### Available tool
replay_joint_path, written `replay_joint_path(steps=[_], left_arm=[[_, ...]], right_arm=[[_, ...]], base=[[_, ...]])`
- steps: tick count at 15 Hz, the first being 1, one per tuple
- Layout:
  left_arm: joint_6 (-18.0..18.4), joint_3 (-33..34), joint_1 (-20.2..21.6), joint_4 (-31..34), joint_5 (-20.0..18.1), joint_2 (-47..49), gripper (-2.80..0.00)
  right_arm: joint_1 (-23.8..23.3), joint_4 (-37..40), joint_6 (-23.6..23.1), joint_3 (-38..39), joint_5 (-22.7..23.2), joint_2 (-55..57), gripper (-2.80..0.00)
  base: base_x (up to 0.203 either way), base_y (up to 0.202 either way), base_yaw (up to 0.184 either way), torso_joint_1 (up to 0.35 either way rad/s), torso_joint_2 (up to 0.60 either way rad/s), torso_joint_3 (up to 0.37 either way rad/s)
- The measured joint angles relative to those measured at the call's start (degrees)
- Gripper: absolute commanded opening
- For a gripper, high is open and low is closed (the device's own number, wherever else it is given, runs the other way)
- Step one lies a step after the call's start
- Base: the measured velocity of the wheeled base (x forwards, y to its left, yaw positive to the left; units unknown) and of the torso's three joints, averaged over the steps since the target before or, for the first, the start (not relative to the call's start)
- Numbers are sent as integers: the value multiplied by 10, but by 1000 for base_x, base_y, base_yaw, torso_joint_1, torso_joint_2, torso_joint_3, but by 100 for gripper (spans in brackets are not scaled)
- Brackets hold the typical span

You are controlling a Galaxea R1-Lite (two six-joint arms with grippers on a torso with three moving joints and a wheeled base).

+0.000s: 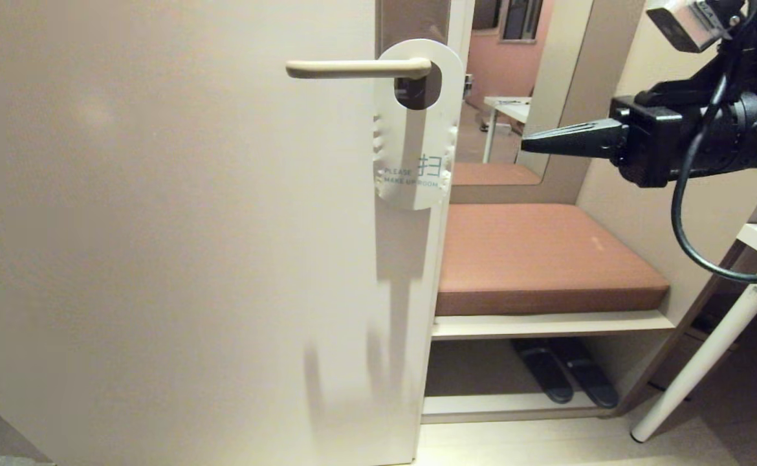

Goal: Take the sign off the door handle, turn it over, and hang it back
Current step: Take down the sign

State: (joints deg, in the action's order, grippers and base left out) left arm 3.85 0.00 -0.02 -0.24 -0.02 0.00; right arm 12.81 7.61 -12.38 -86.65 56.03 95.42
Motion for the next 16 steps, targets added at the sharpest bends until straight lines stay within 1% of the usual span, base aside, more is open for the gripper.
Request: replay_joint_path(steps=[6, 7, 16], left_arm=[[0, 0, 0, 0, 0, 0, -280], [0, 0, 0, 0, 0, 0, -280], [0, 0, 0, 0, 0, 0, -280]], right_arm=[[23, 0, 2, -37, 0, 37, -280], [24, 0, 2, -38, 0, 41, 0], [25, 0, 3, -41, 0, 55, 0]], base=[[0, 0, 0, 0, 0, 0], [0, 0, 0, 0, 0, 0], [0, 0, 0, 0, 0, 0]])
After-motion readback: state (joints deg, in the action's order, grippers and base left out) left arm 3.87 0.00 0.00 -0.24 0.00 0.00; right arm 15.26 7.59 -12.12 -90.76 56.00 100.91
